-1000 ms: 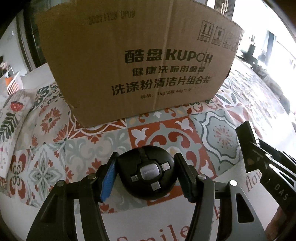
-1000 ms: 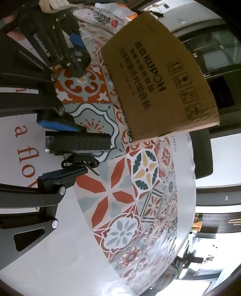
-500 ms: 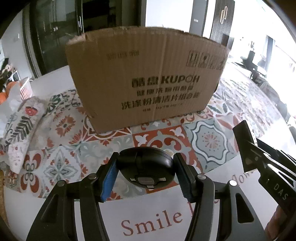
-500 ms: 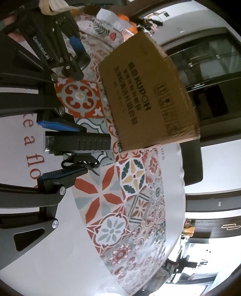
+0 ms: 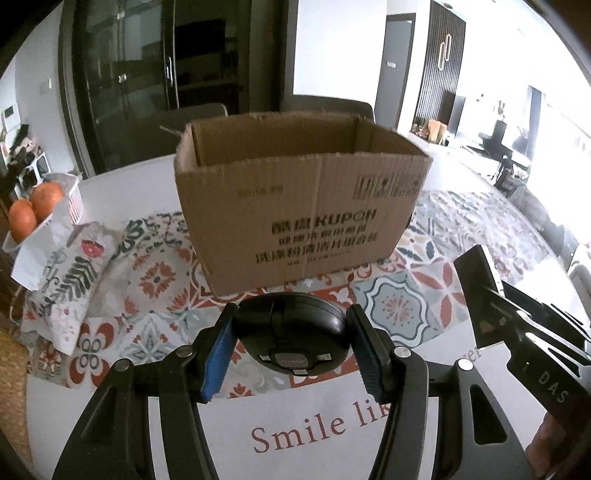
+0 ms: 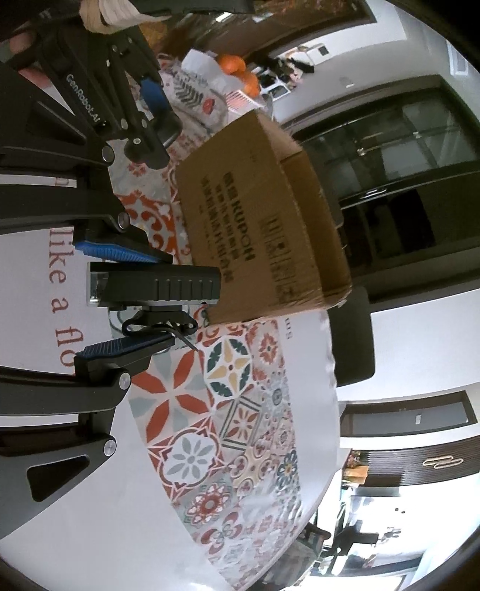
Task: Organize rigid objects
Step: 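Carry the black device and flashlight with both grippers over the box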
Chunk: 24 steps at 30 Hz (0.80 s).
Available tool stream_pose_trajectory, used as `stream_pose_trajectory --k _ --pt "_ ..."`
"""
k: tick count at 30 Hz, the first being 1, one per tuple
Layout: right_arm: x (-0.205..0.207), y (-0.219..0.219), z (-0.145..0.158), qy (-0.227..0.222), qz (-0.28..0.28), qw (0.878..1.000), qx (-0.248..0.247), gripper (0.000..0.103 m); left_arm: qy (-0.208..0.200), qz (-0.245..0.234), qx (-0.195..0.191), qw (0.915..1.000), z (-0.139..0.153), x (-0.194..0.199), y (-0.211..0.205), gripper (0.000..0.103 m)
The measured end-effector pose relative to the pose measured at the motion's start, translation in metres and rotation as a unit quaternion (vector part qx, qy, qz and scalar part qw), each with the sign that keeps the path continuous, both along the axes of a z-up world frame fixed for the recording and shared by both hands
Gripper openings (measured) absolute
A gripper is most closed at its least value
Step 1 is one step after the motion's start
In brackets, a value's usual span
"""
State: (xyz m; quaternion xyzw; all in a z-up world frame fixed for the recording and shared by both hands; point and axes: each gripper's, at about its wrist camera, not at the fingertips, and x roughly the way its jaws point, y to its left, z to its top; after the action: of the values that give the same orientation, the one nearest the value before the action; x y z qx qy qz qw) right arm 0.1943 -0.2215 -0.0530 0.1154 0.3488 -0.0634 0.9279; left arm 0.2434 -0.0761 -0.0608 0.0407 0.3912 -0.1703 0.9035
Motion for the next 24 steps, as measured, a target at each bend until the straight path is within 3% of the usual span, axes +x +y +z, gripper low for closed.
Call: stream_pose_trajectory --k 24 --pt "0.021 0.012 0.070 -0.060 0.046 0.997 -0.017 0.037 -0.041 0.015 -0.006 0.9990 0.066 0.019 0.007 0.058"
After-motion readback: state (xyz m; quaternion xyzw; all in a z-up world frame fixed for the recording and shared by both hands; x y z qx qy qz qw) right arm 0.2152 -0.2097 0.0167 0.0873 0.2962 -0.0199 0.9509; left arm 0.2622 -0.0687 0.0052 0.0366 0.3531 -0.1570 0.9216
